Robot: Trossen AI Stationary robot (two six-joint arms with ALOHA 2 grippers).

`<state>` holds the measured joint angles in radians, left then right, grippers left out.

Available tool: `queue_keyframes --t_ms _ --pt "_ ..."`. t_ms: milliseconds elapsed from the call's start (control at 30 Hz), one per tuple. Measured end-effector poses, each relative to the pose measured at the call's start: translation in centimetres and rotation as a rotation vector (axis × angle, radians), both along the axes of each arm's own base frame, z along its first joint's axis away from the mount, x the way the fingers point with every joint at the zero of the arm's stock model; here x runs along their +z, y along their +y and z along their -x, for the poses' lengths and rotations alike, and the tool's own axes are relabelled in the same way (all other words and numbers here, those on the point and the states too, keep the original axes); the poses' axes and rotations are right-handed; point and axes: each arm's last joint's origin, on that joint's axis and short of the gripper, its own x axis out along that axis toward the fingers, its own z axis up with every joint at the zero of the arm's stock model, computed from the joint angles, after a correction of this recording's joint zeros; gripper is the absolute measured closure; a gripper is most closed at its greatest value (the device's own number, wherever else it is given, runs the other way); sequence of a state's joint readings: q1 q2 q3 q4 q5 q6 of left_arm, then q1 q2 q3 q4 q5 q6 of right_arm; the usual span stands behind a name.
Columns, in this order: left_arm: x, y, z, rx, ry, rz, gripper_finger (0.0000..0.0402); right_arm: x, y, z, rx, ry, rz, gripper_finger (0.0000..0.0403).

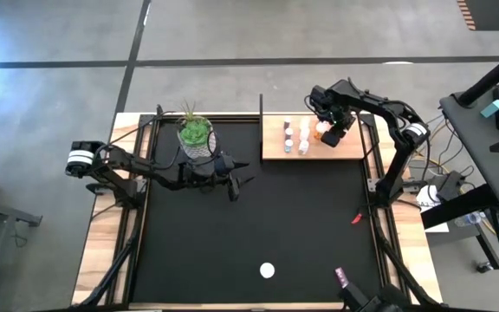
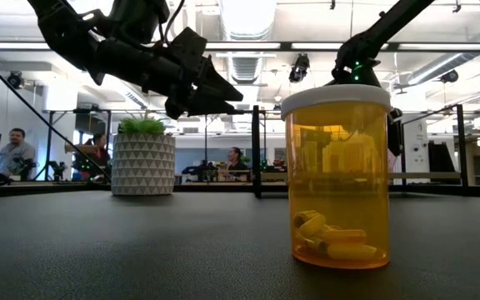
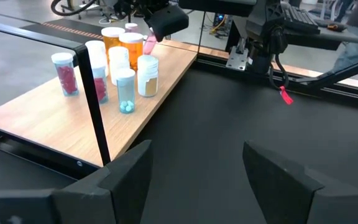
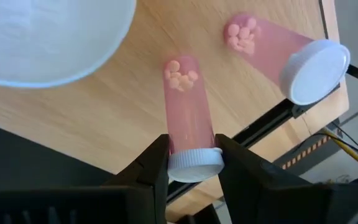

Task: Pick and place medicine bottles onto shelf by color
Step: Put the left pink pill bottle on the shelf aligned with the other pink pill bottle

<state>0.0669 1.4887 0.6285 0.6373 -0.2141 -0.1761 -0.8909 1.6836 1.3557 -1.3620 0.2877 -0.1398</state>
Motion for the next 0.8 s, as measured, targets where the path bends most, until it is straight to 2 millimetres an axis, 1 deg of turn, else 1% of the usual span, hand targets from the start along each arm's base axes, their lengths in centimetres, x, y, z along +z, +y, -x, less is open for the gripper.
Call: queue_keyframes --t_ms 400,800 --pt "0.01 0.00 0.00 0.000 -0.001 0.000 0.0168 0.18 0.47 0.38 0.009 0.045 -0.061 0.0298" --pt "0.05 -0.01 -0.02 0.000 -0.006 -0.001 0.0168 -0.19 0.58 0.47 0.009 0.051 -0.066 0.0298"
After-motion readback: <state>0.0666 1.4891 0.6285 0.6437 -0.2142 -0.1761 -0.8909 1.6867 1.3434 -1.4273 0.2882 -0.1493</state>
